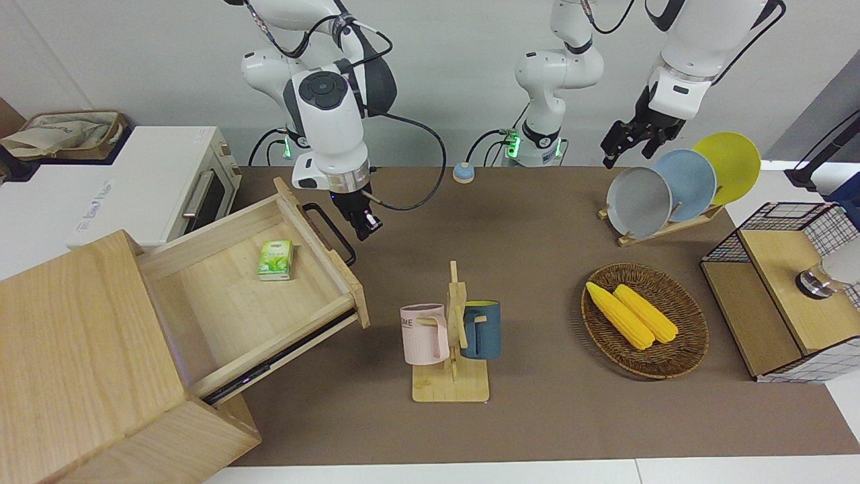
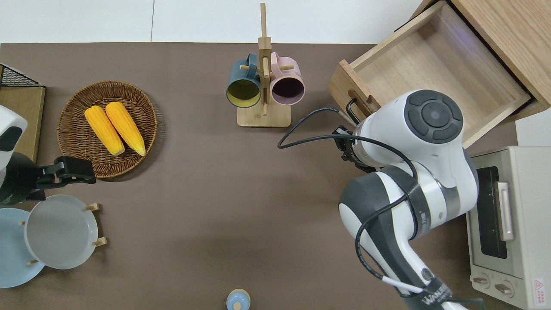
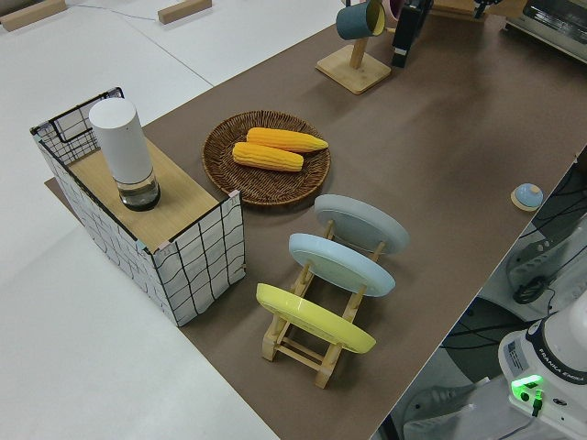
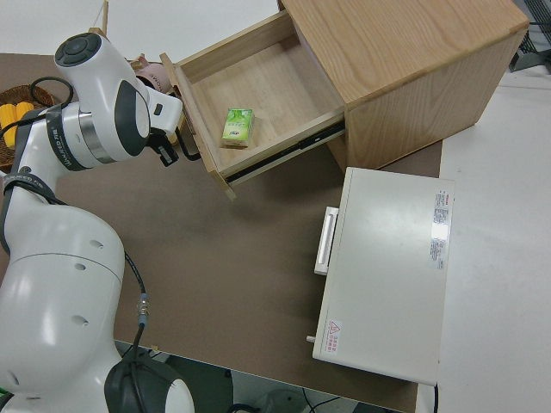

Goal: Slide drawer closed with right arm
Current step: 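Push the drawer front away from the robot with the right gripper, then continue pushing the drawer fully shut with the right gripper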

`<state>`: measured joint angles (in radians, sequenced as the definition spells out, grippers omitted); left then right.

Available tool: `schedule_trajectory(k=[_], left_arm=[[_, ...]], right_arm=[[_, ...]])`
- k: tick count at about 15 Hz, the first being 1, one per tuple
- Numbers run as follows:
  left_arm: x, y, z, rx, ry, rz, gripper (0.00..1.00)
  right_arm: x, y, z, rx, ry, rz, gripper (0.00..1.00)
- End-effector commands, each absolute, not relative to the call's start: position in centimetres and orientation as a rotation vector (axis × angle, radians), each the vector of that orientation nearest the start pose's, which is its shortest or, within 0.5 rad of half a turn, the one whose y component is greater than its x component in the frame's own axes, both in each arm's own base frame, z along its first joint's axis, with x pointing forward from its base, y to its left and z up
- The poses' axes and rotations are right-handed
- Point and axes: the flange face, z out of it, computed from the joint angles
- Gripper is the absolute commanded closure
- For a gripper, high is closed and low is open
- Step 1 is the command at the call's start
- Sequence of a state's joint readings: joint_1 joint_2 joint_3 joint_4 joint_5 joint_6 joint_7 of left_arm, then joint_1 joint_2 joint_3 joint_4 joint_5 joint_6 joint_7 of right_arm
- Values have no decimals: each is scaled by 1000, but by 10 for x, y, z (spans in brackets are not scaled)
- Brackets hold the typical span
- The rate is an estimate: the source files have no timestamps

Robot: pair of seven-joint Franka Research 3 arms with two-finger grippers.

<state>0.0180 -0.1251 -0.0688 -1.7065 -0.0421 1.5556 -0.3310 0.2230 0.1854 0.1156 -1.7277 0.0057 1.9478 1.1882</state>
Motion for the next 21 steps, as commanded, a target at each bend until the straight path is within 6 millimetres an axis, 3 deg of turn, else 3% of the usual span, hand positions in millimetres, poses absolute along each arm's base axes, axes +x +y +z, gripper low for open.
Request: schedule_trajectory(k=[1,6,21], left_arm=[[507,-31,631,-3139,-434,58,7],[508,-31,631,-3140,-434,56,7],[507,-31,631,-3139,-434,58,7]], right_arm=[[618,185,485,-2783,1302,-81,1000],[634,157,481,-2779,1334,-95,1000],[687,39,486,-2690,1399,-223,1000]])
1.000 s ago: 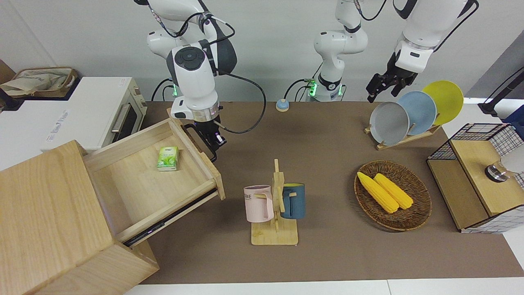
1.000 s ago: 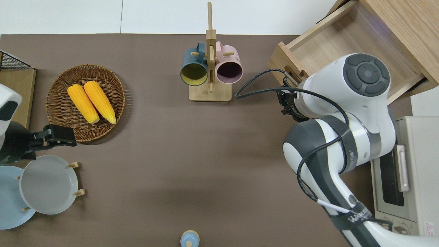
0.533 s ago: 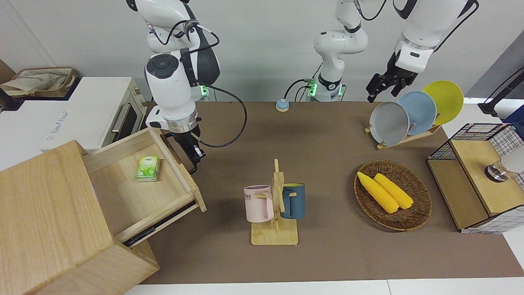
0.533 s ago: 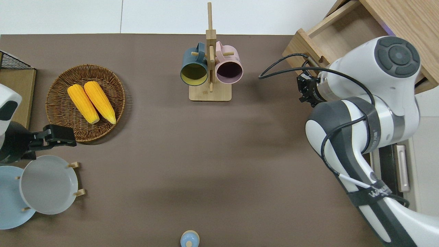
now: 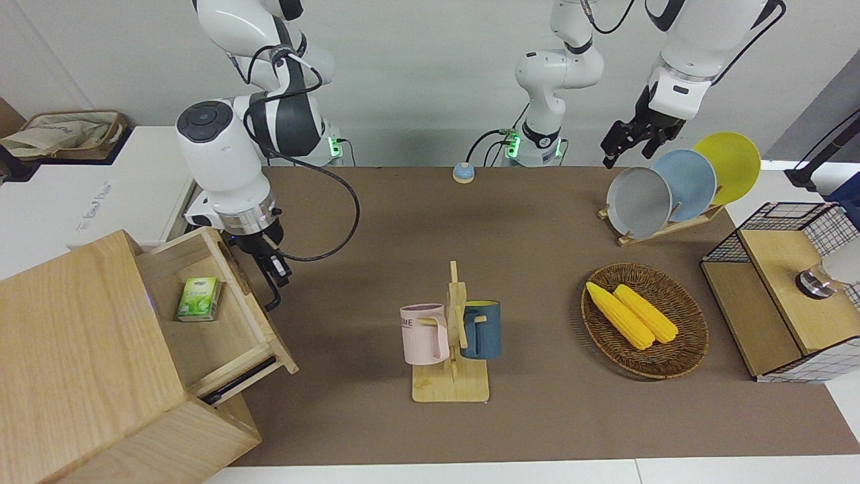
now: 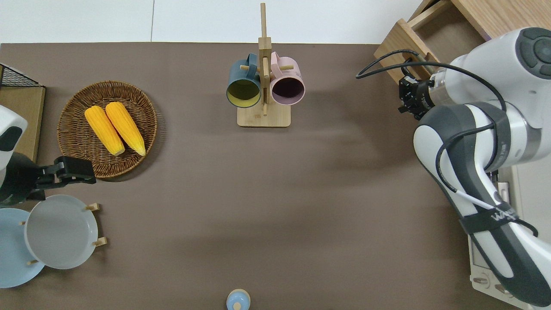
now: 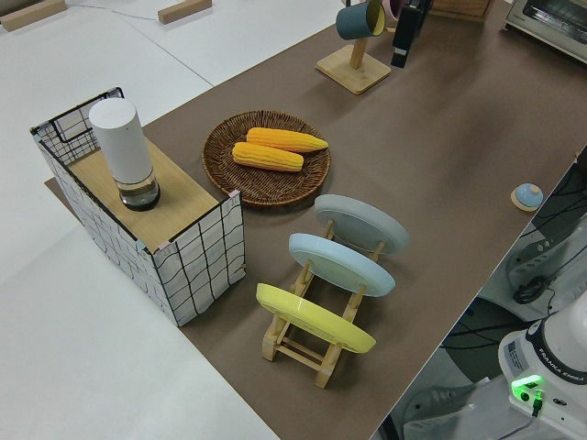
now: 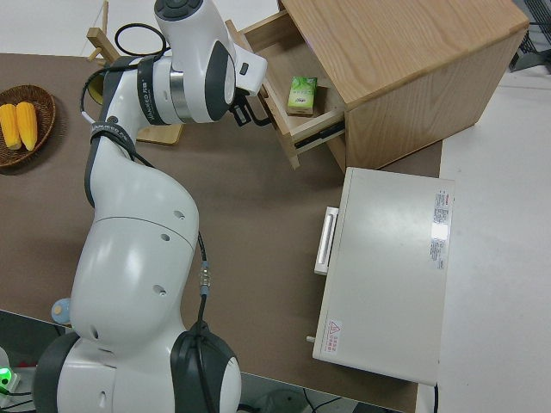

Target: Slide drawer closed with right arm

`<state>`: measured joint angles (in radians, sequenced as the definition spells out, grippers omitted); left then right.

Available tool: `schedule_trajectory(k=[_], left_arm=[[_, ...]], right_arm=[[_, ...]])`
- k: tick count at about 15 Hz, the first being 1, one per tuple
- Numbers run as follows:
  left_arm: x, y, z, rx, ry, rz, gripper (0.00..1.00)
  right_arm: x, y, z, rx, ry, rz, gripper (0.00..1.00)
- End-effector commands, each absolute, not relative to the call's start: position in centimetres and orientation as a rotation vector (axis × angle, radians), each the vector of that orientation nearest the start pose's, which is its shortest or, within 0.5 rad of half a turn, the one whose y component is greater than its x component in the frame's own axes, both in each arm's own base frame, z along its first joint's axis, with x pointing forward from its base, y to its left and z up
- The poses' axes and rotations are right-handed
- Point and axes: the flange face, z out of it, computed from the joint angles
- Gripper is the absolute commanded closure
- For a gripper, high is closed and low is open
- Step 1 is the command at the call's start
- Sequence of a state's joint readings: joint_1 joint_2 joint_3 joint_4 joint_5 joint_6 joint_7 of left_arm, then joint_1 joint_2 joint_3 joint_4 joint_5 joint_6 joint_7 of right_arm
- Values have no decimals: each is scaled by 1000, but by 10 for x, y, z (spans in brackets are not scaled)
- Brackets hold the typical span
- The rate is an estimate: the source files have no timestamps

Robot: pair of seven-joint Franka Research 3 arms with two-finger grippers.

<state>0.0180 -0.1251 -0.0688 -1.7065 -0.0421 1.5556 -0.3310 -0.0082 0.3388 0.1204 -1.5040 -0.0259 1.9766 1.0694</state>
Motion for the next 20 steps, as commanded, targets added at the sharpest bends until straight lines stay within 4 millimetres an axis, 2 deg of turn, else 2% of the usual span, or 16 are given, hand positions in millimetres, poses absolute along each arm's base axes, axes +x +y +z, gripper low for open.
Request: schedule_trajectory(k=[1,10,14,18,20], left_arm=[[507,-31,631,-3139,-434,58,7],[507,-31,631,-3139,-434,58,7],[508,-31,631,-3140,-434,56,7],[507,-31,631,-3139,-434,58,7],[508,-31,631,-3140,-434,56,7]], right_arm=[[689,31,488,-2675,1409,-243,1000],[699,-47,484,-2643,1422,-353,1000],[701,-67,483,-2658,1395,-397,1000],[702,-70,482,-2672,1377,-420,1000],[700,-55,482,-2697,1346,-405,1000]])
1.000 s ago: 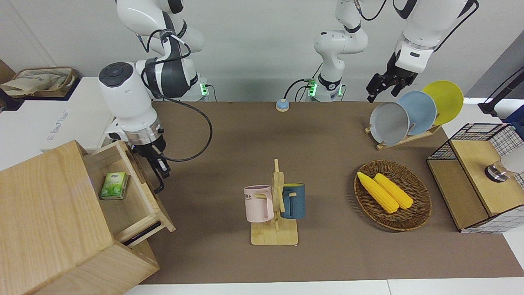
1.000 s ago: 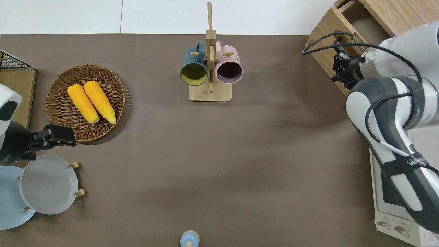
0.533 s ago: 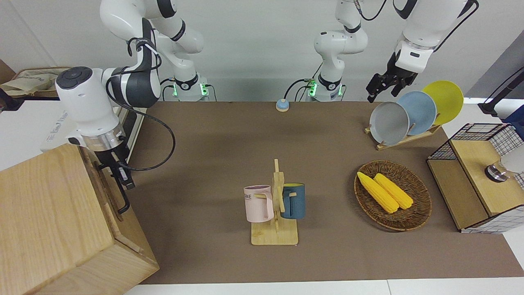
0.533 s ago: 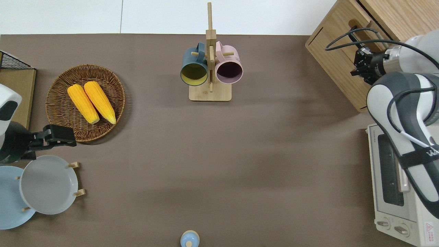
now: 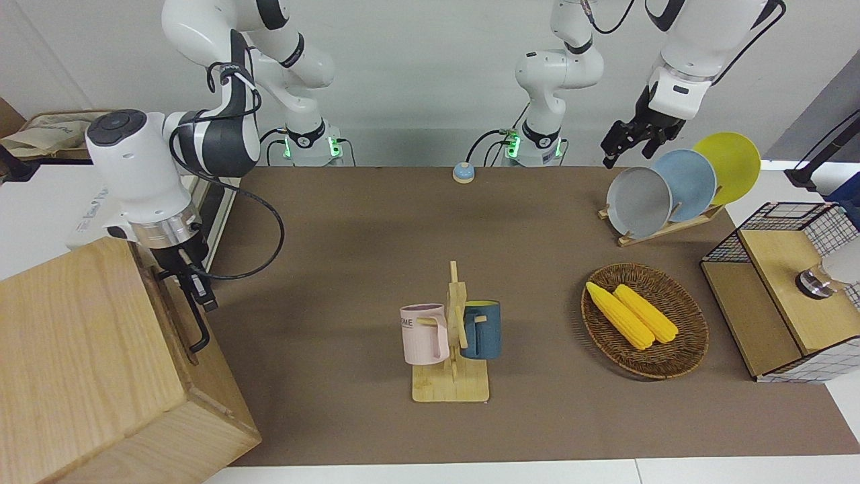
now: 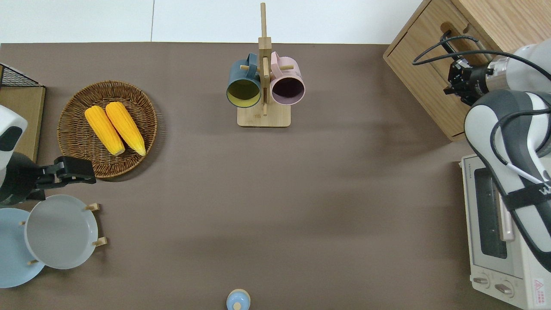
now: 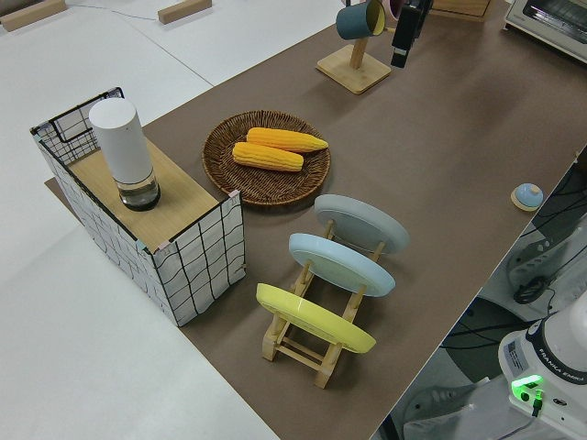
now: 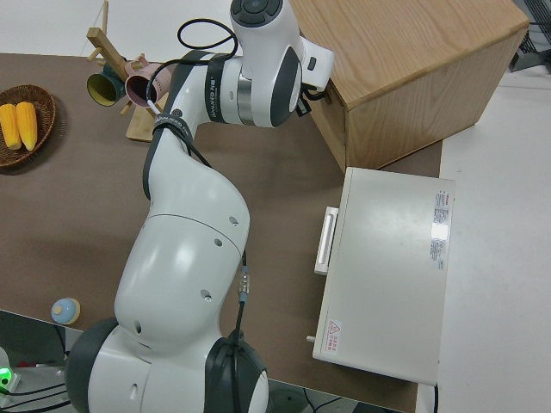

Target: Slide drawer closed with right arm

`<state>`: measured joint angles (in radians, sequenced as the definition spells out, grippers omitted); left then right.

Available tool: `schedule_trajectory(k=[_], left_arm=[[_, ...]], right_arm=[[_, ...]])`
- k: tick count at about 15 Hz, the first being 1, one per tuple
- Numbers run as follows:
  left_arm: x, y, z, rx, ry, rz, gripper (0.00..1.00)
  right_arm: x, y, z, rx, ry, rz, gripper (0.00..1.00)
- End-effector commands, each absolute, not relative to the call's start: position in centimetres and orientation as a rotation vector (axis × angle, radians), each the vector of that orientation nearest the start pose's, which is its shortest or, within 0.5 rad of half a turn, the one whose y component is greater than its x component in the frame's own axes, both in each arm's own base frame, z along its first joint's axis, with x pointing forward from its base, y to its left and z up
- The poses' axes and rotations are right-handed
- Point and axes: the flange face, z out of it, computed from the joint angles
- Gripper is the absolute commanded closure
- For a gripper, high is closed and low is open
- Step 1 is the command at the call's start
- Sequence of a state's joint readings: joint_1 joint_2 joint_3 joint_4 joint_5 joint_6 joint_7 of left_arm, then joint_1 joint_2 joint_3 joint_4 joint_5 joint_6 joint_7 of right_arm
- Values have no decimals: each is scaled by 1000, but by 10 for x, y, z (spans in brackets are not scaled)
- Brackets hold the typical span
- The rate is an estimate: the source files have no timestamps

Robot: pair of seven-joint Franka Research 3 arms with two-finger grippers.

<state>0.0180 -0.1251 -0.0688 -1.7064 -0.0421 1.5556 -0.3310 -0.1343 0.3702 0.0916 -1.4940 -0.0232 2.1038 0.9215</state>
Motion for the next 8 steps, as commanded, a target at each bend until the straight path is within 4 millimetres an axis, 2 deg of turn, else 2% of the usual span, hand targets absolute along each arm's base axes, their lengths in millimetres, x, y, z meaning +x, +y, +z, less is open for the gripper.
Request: schedule_trajectory(k=[1,3,6,8], left_arm=[[508,-31,631,-3140,-434,56,7],[507,-31,631,-3139,-434,58,7],[508,-31,631,-3140,-434,56,7],[508,-31,631,-3140,-434,56,7]], right_arm=[[699,-48,484,-2723,1321,-414,1000],[692,-20,488,-2783,1248,-388,1000],[670,21,495,-2891,1055,-361,999],[656,44,499,-2964,915,-329,942]])
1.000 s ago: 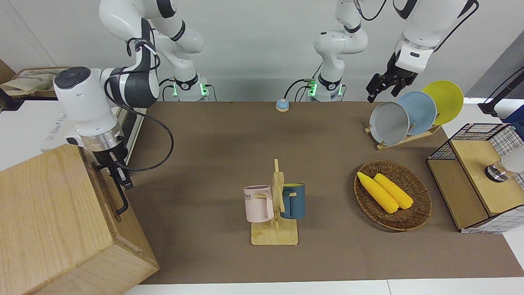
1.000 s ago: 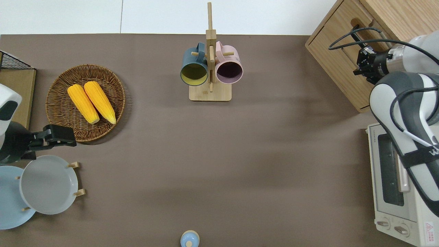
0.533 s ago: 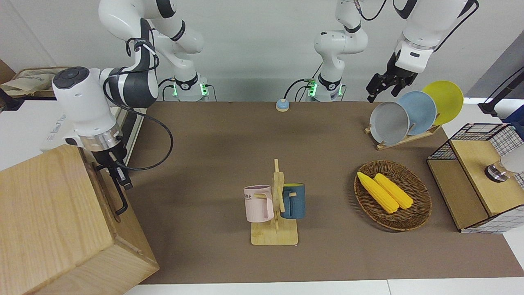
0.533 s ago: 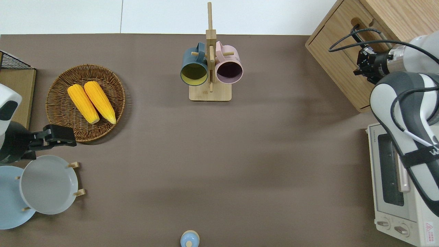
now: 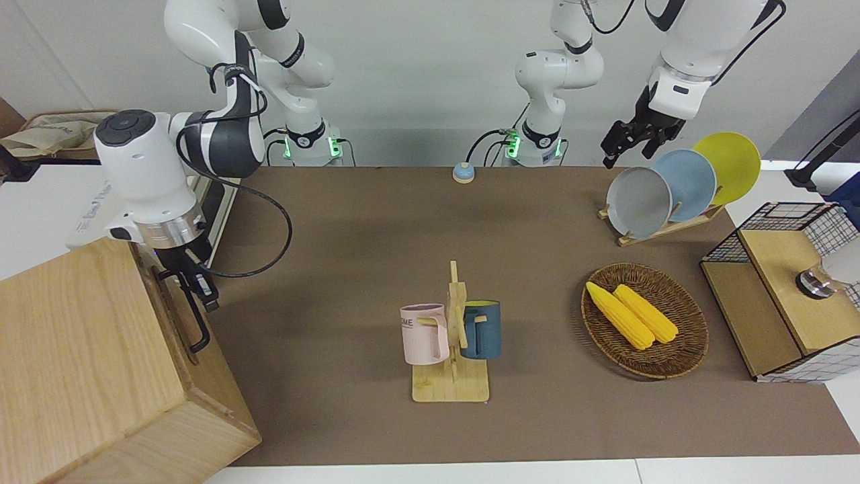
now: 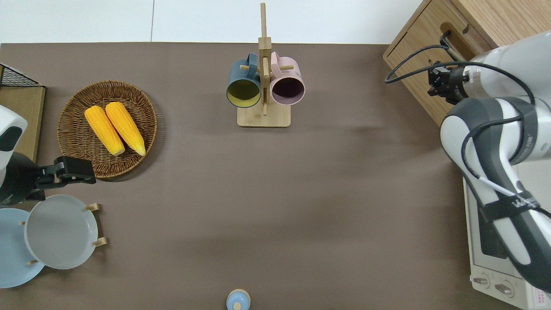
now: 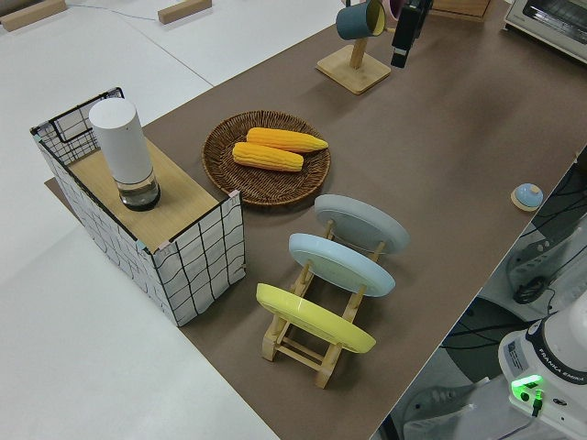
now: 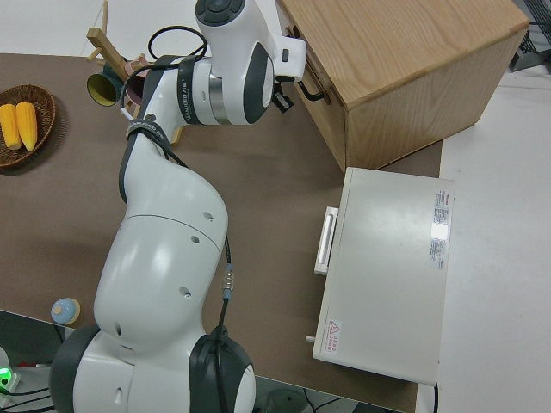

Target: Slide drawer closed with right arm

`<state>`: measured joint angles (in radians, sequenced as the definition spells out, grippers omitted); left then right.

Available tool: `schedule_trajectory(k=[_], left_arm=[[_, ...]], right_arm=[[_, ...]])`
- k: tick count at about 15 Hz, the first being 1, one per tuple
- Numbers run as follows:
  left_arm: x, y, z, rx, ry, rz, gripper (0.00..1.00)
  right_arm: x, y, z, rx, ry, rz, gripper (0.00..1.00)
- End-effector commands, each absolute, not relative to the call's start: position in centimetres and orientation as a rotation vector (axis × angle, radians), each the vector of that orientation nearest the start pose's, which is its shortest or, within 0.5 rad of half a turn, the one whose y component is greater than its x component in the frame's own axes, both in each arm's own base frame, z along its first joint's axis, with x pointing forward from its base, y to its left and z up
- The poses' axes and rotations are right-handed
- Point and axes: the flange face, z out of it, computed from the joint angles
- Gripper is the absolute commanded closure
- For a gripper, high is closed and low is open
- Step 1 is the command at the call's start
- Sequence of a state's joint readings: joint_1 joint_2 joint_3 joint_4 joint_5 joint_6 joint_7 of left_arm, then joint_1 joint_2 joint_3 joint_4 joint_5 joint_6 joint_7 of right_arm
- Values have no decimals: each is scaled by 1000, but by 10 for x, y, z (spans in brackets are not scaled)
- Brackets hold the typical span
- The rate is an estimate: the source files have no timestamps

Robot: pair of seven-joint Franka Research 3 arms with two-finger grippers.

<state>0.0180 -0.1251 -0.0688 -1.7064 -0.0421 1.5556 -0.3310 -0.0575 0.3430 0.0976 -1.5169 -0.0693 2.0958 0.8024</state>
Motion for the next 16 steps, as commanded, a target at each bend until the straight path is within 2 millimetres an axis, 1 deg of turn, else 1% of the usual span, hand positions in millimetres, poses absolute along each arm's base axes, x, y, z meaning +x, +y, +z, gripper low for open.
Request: schedule_trajectory(k=[1,2,3,4,5,6,7,9,12,13,16], left_arm=[[508,-31,631,-3140,-434,56,7],[507,-31,631,-3139,-434,58,7],[507,-31,631,-3139,-434,58,7],[507,-31,631,-3139,-434,58,7],[508,-31,631,-3140,-434,56,7],[507,-31,631,-3139,-434,58,7],[508,-31,631,-3140,-434,56,7],[508,-31,631,-3140,-434,56,7],[508,-31,631,-3140,-434,56,7],[508,-31,631,-3140,-434,56,7],[507,-31,631,-3139,-434,58,7]], right_arm=[[651,51,502,-2994,858,-307,867],[646,57,506,-3028,785,-282,763],[640,61,512,-3066,697,-258,580],[633,62,518,-3102,601,-227,441],[627,62,525,-3129,519,-201,206],[622,61,530,-3148,458,-180,19],[617,61,536,-3162,400,-167,19],[606,59,556,-3174,297,-166,17],[584,46,588,-3186,113,-151,17],[574,44,598,-3191,76,-138,17],[548,37,617,-3197,69,-111,17]])
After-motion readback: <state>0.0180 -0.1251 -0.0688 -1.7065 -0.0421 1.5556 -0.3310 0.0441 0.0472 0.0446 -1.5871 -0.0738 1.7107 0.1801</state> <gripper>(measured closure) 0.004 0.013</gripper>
